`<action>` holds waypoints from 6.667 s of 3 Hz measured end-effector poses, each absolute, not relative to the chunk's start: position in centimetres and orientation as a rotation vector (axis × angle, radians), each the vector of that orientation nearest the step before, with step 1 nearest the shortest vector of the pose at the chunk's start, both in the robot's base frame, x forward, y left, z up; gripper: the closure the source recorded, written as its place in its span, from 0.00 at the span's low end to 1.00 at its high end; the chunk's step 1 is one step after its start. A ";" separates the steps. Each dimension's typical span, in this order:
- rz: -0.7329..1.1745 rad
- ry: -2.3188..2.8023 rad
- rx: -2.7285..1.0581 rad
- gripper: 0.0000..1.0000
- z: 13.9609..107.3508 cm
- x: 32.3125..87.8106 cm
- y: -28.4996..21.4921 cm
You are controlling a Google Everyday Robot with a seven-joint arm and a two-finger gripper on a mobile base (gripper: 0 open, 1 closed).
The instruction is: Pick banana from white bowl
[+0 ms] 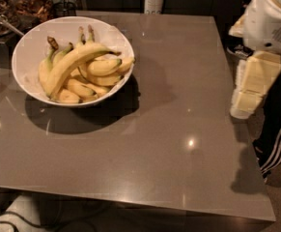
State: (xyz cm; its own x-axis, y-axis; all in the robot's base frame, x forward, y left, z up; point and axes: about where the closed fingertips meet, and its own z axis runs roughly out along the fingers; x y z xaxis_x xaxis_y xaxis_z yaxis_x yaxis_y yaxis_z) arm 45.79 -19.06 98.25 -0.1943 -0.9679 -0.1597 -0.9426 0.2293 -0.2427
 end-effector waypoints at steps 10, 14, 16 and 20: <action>-0.407 1.764 -2.182 0.00 100.8 58.1 0.5; -0.373 1.605 -2.316 0.01 100.5 58.7 5.3; -0.262 1.459 -2.454 0.12 99.1 58.2 9.4; -0.224 1.281 -2.627 0.26 96.1 59.1 13.7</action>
Offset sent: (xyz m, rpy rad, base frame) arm 0.0445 0.0681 -0.0082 -0.1094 0.1808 0.1503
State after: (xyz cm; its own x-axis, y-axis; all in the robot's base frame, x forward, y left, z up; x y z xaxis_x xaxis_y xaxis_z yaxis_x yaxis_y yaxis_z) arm 59.06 13.67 96.09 0.6107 -0.7907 0.0443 -0.7589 -0.6003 -0.2527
